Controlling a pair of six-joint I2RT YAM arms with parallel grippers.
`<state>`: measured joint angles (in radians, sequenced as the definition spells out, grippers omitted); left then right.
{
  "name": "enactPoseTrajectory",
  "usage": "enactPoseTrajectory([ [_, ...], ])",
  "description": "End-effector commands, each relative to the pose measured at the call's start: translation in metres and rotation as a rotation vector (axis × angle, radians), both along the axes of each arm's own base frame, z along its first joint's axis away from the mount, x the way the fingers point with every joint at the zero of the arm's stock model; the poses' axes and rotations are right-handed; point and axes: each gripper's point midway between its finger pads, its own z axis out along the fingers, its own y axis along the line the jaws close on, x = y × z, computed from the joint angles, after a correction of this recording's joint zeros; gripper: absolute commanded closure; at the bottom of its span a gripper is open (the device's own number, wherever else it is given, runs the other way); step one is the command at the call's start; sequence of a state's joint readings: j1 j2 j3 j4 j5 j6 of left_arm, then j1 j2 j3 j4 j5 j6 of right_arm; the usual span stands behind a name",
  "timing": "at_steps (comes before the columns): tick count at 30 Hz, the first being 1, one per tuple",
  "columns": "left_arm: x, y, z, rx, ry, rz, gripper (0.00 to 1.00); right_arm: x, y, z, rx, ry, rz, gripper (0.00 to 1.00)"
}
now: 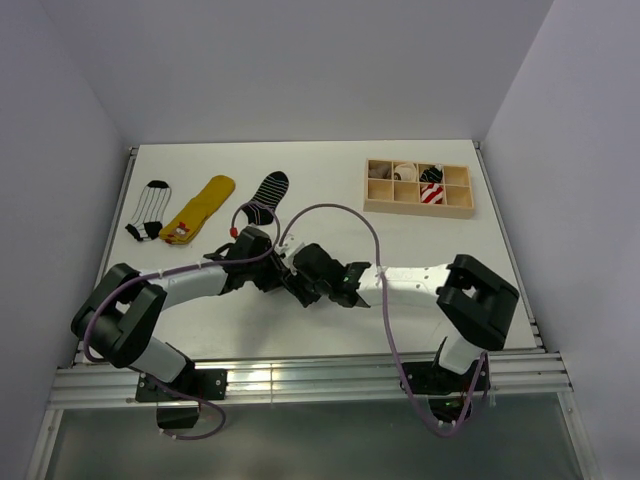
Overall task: Roll the socks
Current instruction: Roll the sock at the center of the board.
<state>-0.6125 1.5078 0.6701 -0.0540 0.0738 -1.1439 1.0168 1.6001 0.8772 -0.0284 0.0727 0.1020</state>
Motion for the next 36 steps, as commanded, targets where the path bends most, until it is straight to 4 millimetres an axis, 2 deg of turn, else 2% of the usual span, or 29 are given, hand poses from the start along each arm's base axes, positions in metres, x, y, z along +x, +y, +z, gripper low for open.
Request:
enactPoseTrajectory([
  [1, -0.002, -0.001, -0.004, 0.028, 0.014, -0.032, 0.6, 0.017, 0.004, -0.007, -0.074, -0.096, -0.029, 0.46],
  [2, -0.002, -0.001, -0.005, 0.03, 0.015, -0.033, 0.6, 0.016, 0.003, -0.019, -0.105, -0.087, -0.023, 0.46],
  [8, -0.003, -0.003, -0.004, 0.025, 0.015, -0.048, 0.6, 0.018, -0.001, -0.051, -0.203, -0.085, -0.033, 0.49],
  [11, -0.003, -0.004, -0.003, 0.017, 0.011, -0.052, 0.59, 0.016, -0.006, -0.064, -0.241, -0.065, -0.045, 0.72],
  [12, -0.003, -0.004, -0.003, 0.015, 0.009, -0.051, 0.58, 0.014, -0.006, -0.065, -0.241, -0.052, -0.041, 0.89],
  [14, -0.004, -0.003, 0.001, 0.008, -0.001, -0.046, 0.52, 0.011, -0.005, -0.064, -0.224, -0.03, -0.035, 1.0],
  [19, 0.002, 0.006, 0.016, 0.022, -0.048, 0.002, 0.33, -0.009, 0.001, -0.056, -0.082, 0.158, 0.031, 1.0],
  [21, 0.006, 0.009, 0.027, 0.002, -0.074, 0.029, 0.28, -0.007, -0.002, -0.049, -0.033, 0.214, 0.02, 1.0],
  [22, 0.005, 0.012, 0.027, 0.002, -0.079, 0.044, 0.27, -0.014, 0.002, -0.046, 0.006, 0.27, 0.045, 1.0],
  [23, 0.006, 0.013, 0.034, -0.015, -0.092, 0.064, 0.26, -0.01, -0.001, -0.043, 0.03, 0.295, 0.035, 1.0],
  [25, 0.004, 0.019, 0.032, -0.022, -0.087, 0.086, 0.25, -0.011, 0.0, -0.038, 0.073, 0.358, 0.039, 1.0],
  [26, 0.005, 0.019, 0.038, -0.043, -0.099, 0.103, 0.25, -0.016, 0.003, -0.036, 0.102, 0.408, 0.064, 1.0],
  [27, 0.004, 0.022, 0.038, -0.047, -0.1, 0.111, 0.25, -0.011, 0.0, -0.035, 0.121, 0.433, 0.048, 1.0],
  [29, 0.002, 0.025, 0.037, -0.056, -0.1, 0.123, 0.25, -0.02, 0.003, -0.035, 0.17, 0.542, 0.079, 1.0],
  [30, -0.001, 0.027, 0.034, -0.054, -0.096, 0.126, 0.25, -0.013, 0.002, -0.033, 0.196, 0.571, 0.067, 1.0],
  [32, -0.002, 0.028, 0.033, -0.061, -0.099, 0.129, 0.25, -0.023, 0.005, -0.033, 0.262, 0.698, 0.101, 1.0],
  [33, -0.002, 0.028, 0.032, -0.067, -0.107, 0.129, 0.25, -0.017, 0.003, -0.033, 0.303, 0.719, 0.09, 1.0],
  [36, -0.002, 0.022, 0.03, -0.102, -0.114, 0.115, 0.25, -0.018, 0.002, -0.032, 0.373, 0.811, 0.089, 1.0],
])
